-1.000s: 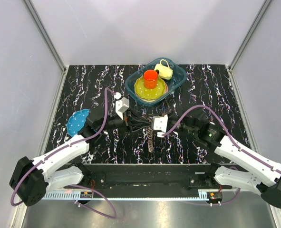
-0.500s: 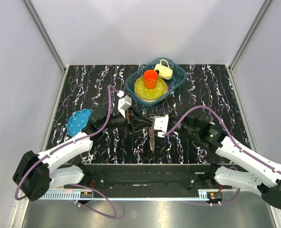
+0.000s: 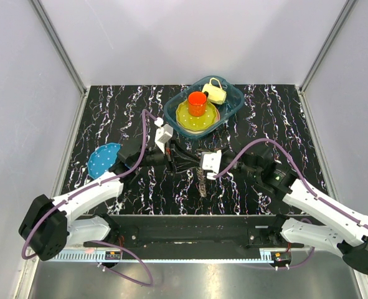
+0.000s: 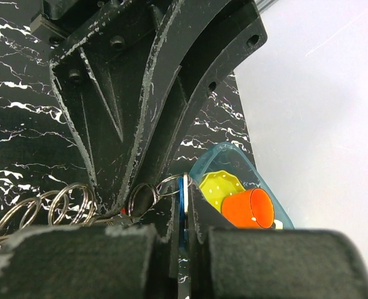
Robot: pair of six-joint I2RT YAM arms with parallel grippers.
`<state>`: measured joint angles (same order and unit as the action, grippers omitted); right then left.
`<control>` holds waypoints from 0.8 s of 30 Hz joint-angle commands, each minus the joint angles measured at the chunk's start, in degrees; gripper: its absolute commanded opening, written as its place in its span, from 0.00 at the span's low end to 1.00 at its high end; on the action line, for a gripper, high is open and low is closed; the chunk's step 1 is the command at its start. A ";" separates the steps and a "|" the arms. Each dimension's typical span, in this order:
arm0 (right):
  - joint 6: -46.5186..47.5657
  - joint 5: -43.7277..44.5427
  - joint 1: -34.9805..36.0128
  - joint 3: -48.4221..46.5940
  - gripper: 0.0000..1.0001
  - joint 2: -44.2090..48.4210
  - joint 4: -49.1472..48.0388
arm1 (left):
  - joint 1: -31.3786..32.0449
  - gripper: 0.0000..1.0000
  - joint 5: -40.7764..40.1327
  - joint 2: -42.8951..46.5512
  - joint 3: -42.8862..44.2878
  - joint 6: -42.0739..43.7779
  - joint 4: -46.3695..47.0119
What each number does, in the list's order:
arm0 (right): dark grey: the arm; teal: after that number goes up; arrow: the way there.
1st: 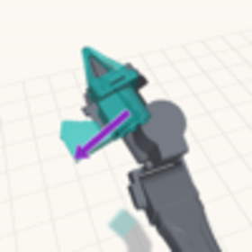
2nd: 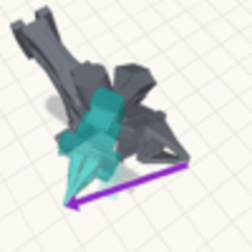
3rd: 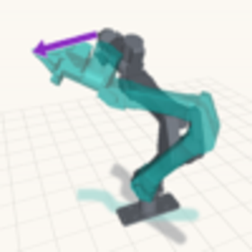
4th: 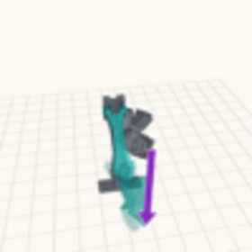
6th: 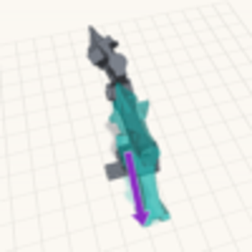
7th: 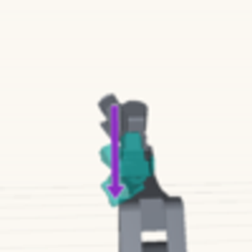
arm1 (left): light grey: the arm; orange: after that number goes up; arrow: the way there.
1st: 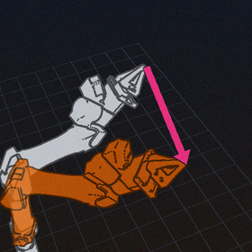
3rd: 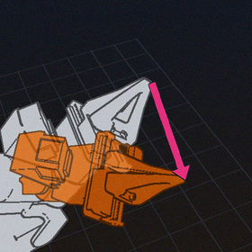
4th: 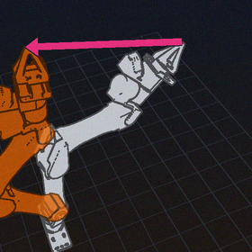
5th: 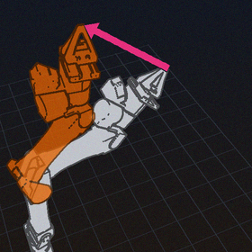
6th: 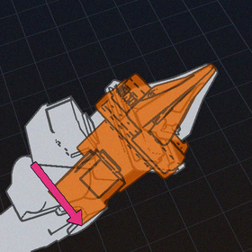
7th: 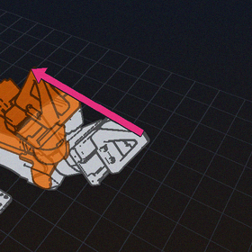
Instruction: Remove the keys from the keyring
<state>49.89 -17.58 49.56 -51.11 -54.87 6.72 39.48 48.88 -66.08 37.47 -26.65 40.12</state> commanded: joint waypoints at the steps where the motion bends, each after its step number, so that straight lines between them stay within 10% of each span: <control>1: -1.20 0.36 0.10 -1.53 0.00 1.08 -4.09 | 0.24 0.20 1.65 -0.10 2.43 -0.33 6.98; 7: -1.46 0.71 0.18 -1.01 0.00 1.35 -4.35 | 0.15 0.00 0.95 -0.27 2.16 -0.94 7.61; 24: -0.76 0.27 0.10 -2.24 0.34 0.21 -5.23 | -2.13 0.00 -1.07 -2.91 1.55 -6.83 9.80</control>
<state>49.25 -15.66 49.50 -51.11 -54.43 5.17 37.76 49.30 -69.19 37.50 -33.65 45.10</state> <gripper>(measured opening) 0.282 0.012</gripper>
